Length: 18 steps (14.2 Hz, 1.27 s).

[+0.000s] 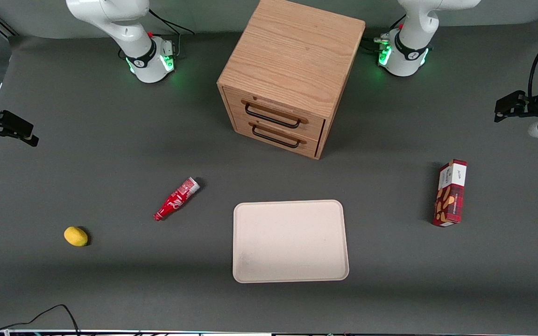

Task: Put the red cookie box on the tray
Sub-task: 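Move the left gripper down over the red plaid cookie box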

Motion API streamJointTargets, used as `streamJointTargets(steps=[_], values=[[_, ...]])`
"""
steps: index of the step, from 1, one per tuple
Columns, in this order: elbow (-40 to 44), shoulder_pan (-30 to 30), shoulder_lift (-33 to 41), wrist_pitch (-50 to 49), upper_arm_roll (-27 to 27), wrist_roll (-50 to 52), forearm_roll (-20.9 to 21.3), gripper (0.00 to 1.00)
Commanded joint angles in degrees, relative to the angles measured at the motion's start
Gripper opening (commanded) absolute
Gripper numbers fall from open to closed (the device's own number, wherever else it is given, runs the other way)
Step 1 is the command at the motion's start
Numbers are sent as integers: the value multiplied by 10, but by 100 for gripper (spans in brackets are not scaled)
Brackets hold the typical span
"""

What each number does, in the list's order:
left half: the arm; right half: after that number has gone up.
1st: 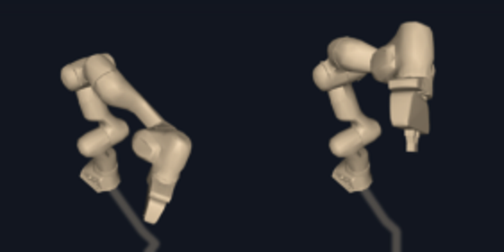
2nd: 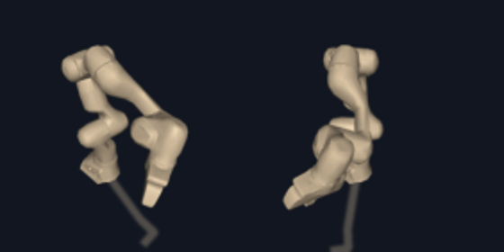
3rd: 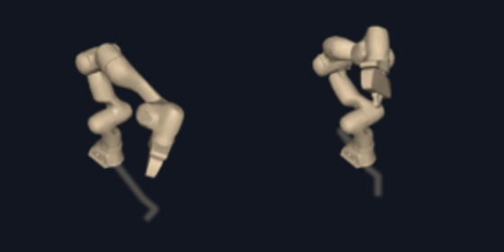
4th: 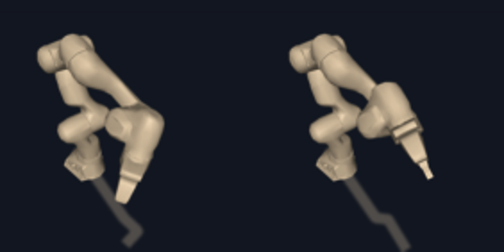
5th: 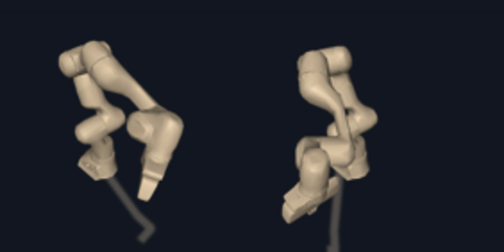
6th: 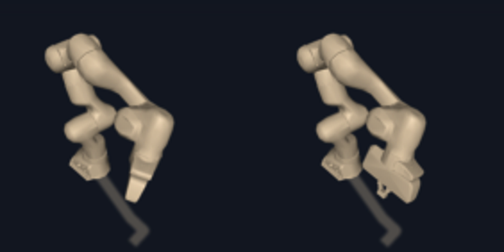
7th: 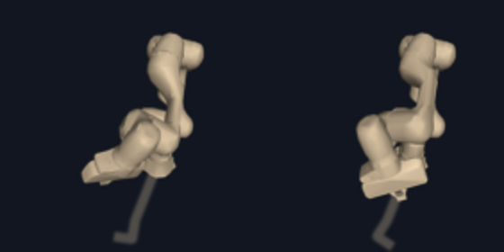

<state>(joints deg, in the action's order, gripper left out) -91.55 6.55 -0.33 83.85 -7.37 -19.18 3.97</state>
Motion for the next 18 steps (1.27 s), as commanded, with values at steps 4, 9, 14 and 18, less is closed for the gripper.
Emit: streamJointTargets(steps=[4,9,14,18], values=[[58,9,-36,-44,-5,1,0,100],[52,4,-79,-37,-32,-56,-1,100],[2,1,-126,31,-33,-64,-14,100],[-106,0,-118,160,-33,-80,-18,100]])
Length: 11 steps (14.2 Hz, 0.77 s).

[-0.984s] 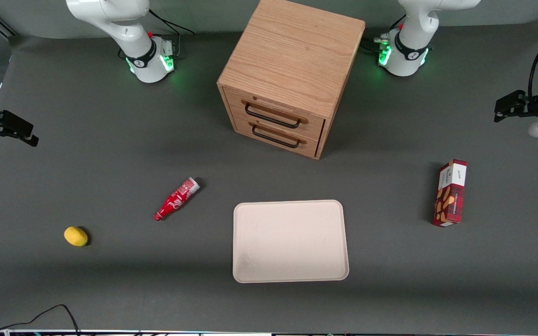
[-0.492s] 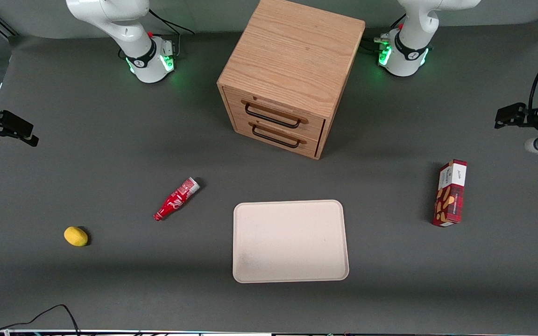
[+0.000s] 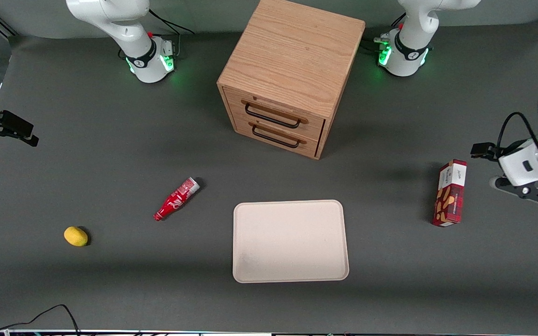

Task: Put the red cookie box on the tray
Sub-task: 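Move the left gripper down over the red plaid cookie box, then close the left gripper on the red plaid cookie box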

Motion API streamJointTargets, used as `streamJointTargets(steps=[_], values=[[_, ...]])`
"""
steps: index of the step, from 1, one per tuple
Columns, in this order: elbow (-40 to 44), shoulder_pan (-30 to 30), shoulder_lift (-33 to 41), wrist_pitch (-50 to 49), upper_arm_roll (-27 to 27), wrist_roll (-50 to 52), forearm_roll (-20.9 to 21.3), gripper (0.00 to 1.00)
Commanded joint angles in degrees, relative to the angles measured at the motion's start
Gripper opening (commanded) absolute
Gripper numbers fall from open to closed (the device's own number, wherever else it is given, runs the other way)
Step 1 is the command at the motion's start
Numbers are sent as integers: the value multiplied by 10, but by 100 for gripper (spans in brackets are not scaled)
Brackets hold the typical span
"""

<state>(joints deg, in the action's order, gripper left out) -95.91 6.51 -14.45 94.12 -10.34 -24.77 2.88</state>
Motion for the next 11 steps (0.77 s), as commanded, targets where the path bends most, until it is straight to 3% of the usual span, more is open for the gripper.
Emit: streamJointTargets(steps=[1,7,11], values=[[-80,-2,21,88,-3,-40,-6,100],[-190,-4,-4,280,-20,-88,-7,100],[-206,-8,-48,359,-20,-89,-44,100]])
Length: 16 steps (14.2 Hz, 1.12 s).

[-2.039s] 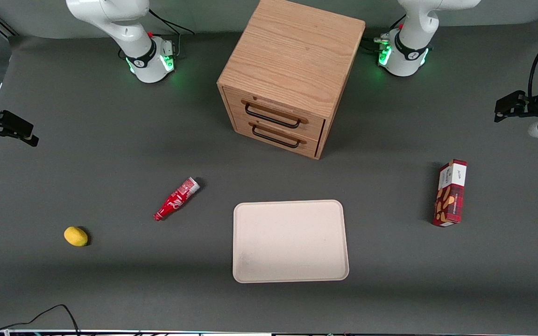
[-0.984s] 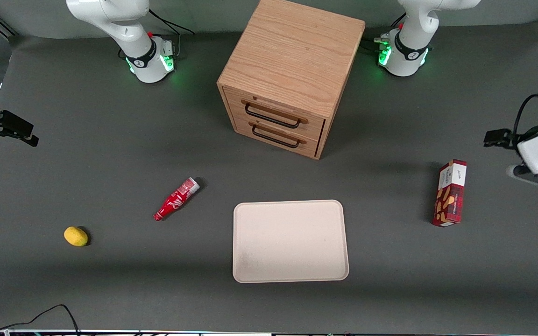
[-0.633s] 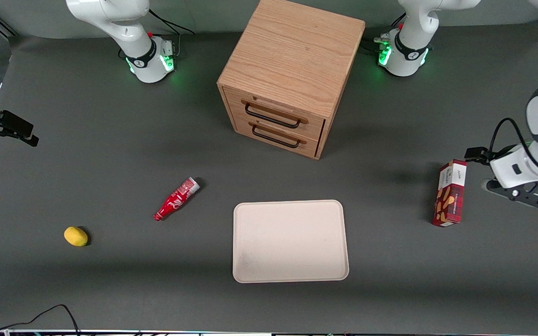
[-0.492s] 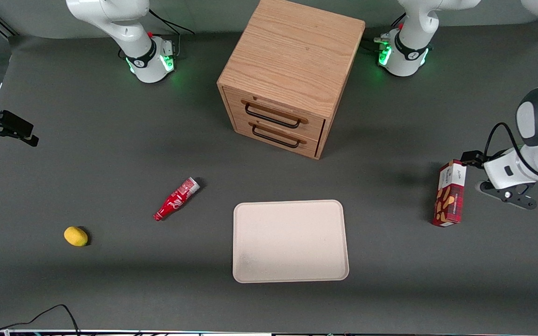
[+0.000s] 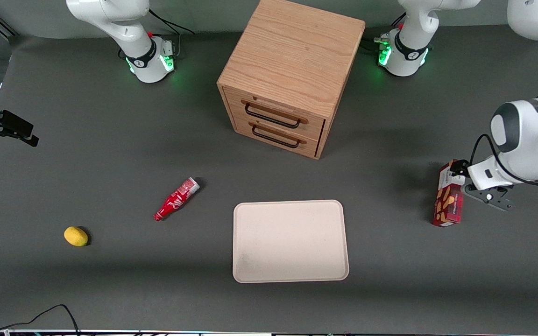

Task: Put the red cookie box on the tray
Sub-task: 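Close the left gripper on the red plaid cookie box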

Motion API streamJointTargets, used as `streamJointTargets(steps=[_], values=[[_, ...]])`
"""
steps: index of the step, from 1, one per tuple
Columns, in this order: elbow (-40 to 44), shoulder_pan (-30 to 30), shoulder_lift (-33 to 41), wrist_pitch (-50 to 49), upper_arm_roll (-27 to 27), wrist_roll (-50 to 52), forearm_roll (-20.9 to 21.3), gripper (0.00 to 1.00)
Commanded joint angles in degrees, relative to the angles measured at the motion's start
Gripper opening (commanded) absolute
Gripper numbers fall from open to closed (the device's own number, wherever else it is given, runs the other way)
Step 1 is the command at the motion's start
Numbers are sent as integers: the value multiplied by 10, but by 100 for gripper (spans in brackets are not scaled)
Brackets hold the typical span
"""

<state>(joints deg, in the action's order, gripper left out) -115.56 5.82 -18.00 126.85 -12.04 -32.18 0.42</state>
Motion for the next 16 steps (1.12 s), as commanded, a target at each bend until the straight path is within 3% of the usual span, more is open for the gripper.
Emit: streamJointTargets(steps=[1,4,6,7,10,16], values=[[-10,-1,-22,48,-3,-15,-25,100],[-9,3,-46,71,-2,-14,-39,100],[-9,3,-53,85,-2,-16,-45,91],[-9,4,-54,86,-2,-17,-45,79],[-10,4,-54,87,-1,-27,-45,2],[-9,3,-53,89,-1,-36,-45,0]])
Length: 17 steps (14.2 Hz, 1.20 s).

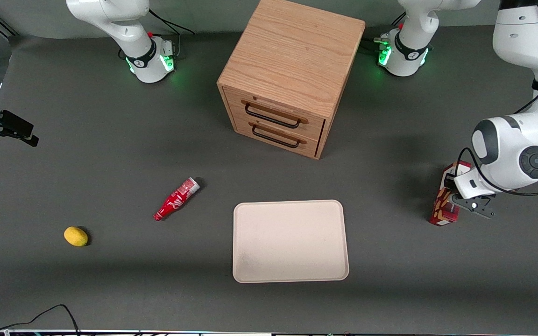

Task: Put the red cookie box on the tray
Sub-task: 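Close the left gripper on the red plaid cookie box, then lift the cookie box upright and carry it toward the cream tray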

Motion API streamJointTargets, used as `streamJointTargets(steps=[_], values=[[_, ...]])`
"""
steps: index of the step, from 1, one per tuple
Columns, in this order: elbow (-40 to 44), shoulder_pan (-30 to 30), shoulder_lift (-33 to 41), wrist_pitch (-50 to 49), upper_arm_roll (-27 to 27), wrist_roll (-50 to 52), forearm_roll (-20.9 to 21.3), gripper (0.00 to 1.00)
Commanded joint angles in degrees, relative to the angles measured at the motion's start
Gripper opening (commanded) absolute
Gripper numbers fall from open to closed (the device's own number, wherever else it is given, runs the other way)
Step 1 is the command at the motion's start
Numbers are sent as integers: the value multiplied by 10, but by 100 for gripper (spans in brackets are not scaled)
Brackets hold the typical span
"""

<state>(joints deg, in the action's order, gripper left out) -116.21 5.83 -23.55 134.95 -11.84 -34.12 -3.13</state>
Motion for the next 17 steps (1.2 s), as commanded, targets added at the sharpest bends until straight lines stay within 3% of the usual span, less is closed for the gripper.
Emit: streamJointTargets(steps=[1,4,8,14,17], values=[[-2,4,5,6,-4,-17,-9,0],[3,8,29,-18,-3,-19,-8,0],[39,9,99,-143,-3,-9,-2,0],[223,16,119,-410,-1,-3,5,0],[280,41,112,-449,1,33,6,0]])
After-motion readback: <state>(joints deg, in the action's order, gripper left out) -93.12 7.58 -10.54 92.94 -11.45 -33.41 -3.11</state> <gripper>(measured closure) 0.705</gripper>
